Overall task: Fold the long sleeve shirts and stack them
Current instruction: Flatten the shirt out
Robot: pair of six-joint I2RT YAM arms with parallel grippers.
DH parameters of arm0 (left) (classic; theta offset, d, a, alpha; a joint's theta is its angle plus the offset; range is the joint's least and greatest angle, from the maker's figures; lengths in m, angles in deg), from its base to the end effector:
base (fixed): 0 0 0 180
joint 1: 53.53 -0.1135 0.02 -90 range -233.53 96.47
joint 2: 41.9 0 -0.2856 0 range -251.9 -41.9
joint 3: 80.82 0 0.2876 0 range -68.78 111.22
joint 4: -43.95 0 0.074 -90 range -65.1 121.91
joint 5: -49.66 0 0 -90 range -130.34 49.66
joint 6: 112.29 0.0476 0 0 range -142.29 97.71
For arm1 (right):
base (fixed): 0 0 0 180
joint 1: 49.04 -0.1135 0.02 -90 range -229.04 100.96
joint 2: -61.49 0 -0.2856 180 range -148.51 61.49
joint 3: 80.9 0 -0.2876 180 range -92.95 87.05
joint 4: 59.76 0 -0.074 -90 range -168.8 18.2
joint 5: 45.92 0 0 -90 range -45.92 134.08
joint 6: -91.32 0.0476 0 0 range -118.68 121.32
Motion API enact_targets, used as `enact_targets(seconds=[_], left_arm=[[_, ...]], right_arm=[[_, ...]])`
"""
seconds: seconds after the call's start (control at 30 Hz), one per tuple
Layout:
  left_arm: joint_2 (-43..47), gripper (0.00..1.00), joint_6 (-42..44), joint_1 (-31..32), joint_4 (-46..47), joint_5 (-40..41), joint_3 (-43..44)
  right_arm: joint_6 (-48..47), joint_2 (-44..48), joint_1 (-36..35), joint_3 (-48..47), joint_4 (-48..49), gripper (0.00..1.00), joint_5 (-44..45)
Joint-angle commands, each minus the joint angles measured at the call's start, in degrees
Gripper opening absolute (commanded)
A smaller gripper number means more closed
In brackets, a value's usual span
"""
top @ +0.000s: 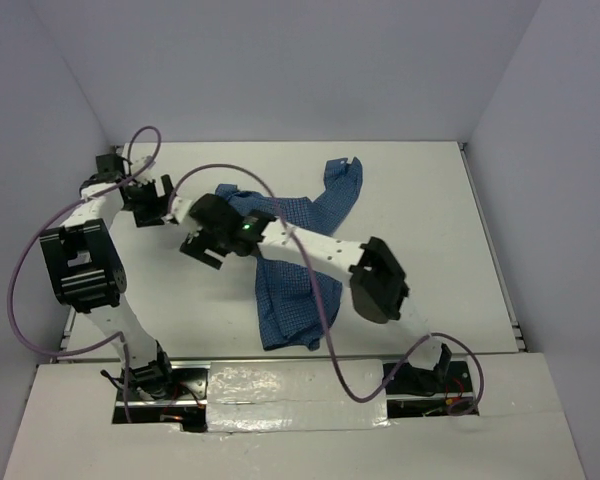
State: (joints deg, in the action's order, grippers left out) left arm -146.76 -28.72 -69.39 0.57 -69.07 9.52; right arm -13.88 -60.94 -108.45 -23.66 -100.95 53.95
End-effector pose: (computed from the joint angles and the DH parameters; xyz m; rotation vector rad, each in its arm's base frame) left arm 0.4229 0.0964 0.2194 -0.3011 2.4765 -0.5762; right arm 0.2880 0.4712 0.2771 -1.3092 1.8666 0.2097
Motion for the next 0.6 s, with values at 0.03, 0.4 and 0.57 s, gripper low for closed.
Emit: enact_targets(seconds=[0.03,0.4,0.57], left_arm=[[1.0,0.96,-1.1,-4.9,1.3,3.9,4.2],[5.3,0.96,3.1,-4.9,2.6,8.8,-1.7],[5.9,0.96,3.8,-5.0,2.2,10.5,-1.3]], right_arm=[[-1.2,-14.2,0.6,-18.2,-7.6,0.92,2.4],[20.1,-28.6,2.7,-30.6,-4.6,0.89,0.8],[25.9,-31.7,3.1,-33.3,-5.5,0.59,2.6]])
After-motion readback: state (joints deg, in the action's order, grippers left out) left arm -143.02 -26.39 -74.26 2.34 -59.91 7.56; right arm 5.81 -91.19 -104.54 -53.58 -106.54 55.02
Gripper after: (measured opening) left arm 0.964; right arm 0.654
